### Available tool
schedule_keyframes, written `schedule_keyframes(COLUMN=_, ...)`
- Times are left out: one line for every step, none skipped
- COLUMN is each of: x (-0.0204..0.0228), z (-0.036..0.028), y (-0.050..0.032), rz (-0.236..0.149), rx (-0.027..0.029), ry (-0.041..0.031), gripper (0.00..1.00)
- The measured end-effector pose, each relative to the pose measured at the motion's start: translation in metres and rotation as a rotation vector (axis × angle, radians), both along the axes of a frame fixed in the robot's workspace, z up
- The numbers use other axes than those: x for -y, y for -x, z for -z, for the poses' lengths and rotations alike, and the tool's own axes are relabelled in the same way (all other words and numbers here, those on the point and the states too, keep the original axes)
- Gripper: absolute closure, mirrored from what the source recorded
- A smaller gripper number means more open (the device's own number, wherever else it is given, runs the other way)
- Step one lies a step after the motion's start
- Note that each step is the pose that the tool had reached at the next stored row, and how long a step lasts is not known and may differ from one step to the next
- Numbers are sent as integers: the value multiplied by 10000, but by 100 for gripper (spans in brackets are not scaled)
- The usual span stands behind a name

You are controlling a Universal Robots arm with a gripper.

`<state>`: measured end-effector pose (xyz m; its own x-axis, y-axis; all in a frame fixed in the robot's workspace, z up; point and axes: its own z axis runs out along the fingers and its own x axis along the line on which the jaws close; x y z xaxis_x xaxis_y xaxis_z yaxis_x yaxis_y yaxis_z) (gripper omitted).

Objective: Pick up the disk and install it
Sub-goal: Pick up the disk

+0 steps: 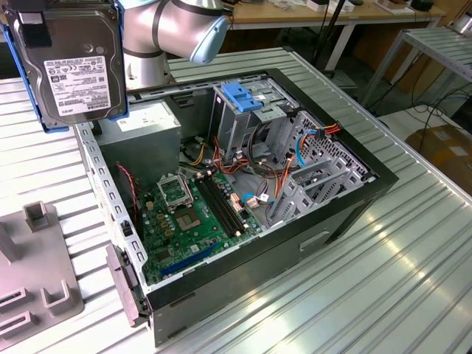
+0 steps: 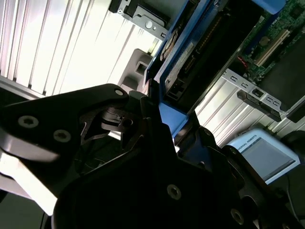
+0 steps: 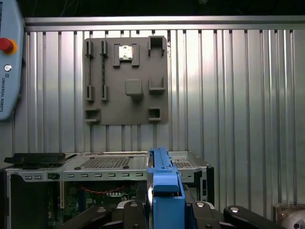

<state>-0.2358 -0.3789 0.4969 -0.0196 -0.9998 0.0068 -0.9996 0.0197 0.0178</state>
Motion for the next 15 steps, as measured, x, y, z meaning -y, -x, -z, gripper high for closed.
schedule_keyframes(x=0, z=1, y=-10, rz=0, rx=1, ry=-1, gripper=63)
schedule_keyframes(x=0, z=1, y=-20, rz=0, rx=1, ry=-1, gripper=63)
schedule_keyframes(x=0, z=2, y=-28, rz=-1, rx=1, ry=-1, gripper=63)
schedule_keyframes(x=0, z=2, y=-41, rz=0, rx=1, ry=-1, gripper=63)
schedule_keyframes(x=0, z=3, y=-56, rz=0, rx=1, ry=0, gripper=63)
schedule_keyframes(x=0, z=5, y=-80, rz=0, rx=1, ry=-1, gripper=63)
schedule_keyframes(x=0, z=5, y=-94, rz=0, rx=0, ry=0, gripper=63)
schedule_keyframes(x=0, z=6, y=-110, rz=0, rx=1, ry=0, gripper=63)
schedule_keyframes(x=0, z=8, y=-156, rz=0, rx=1, ry=0, gripper=63)
schedule_keyframes(x=0, z=10, y=-186, rz=0, rx=1, ry=0, gripper=63)
schedule_keyframes(x=0, z=11, y=-208, rz=0, rx=0, ry=0, gripper=63)
schedule_keyframes(x=0, z=13, y=-230, rz=0, rx=1, ry=-1, gripper=63)
schedule_keyframes(x=0, z=13, y=-250, rz=0, rx=0, ry=0, gripper=63)
schedule_keyframes(x=0, z=14, y=-268, rz=-1, rx=1, ry=-1, gripper=63)
schedule_keyframes(x=1, z=15, y=-287, rz=-1, rx=1, ry=-1, gripper=63)
